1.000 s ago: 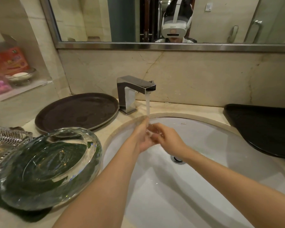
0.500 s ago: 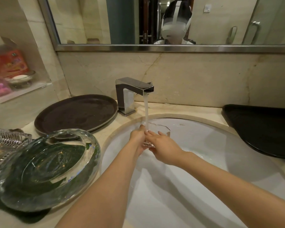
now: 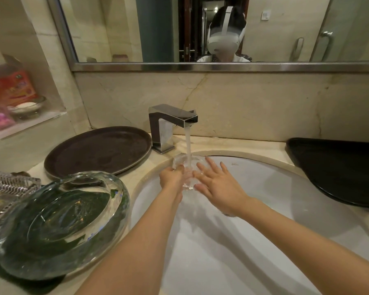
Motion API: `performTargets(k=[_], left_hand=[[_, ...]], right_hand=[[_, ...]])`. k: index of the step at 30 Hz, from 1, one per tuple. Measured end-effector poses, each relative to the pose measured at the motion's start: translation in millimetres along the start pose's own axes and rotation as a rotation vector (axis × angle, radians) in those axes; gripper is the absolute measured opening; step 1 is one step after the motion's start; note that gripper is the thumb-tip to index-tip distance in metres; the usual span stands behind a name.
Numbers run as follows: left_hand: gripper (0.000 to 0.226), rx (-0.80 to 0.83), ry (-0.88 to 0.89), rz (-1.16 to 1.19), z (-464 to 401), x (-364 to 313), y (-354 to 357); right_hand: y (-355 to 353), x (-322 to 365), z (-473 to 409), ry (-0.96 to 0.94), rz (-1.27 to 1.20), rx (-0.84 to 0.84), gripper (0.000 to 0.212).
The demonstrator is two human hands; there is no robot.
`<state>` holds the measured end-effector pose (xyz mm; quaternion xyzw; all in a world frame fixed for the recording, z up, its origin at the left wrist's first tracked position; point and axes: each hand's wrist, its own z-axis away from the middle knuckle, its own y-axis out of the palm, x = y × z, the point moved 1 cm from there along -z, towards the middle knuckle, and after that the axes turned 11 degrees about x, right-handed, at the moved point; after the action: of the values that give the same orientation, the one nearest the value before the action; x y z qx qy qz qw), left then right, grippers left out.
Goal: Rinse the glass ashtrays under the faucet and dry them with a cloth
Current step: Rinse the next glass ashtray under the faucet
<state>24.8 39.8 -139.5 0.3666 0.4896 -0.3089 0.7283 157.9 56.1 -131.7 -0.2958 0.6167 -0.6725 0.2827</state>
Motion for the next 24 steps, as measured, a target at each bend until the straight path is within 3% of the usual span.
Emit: performTargets(k=[2, 4, 8, 10, 12, 16, 18, 21, 24], left_hand=[[0.024, -0.016, 0.003, 0.018, -1, 0, -2], [0.024, -0.025, 0.006, 0.017, 1, -1, -3], [0.023, -0.053, -0.004, -0.010, 8, -3, -1], [0.027, -0.063, -0.024, -0.033, 11, -4, -1], [0.031, -0.071, -0.030, -0.070, 15, -7, 1], [0.019, -0.055, 0.055, -0.167, 21, -10, 9], [0.009, -0.003, 0.087, -0.143, 22, -13, 11], [0.018, 0.019, 0.089, -0.126, 17, -14, 8], [0.022, -0.026, 0.089, -0.106, 16, -14, 6]], right_hand=[[2, -3, -1, 0.040, -0.165, -0.038, 0.065], [2, 1, -3, 0.070, -0.505, -0.064, 0.058], [1, 16, -11, 0.127, -1.104, -0.110, 0.066], [1, 18, -16, 0.170, -1.393, -0.173, 0.055], [0, 17, -21, 0.250, -1.503, -0.221, 0.028], [0, 10, -21, 0.413, -1.556, -0.264, 0.034], [-2, 5, -16, 0.350, -1.668, -0.215, 0.032], [-6, -6, -10, 0.154, -1.887, -0.046, 0.030], [-13, -14, -9, 0.052, -1.950, 0.069, 0.029]])
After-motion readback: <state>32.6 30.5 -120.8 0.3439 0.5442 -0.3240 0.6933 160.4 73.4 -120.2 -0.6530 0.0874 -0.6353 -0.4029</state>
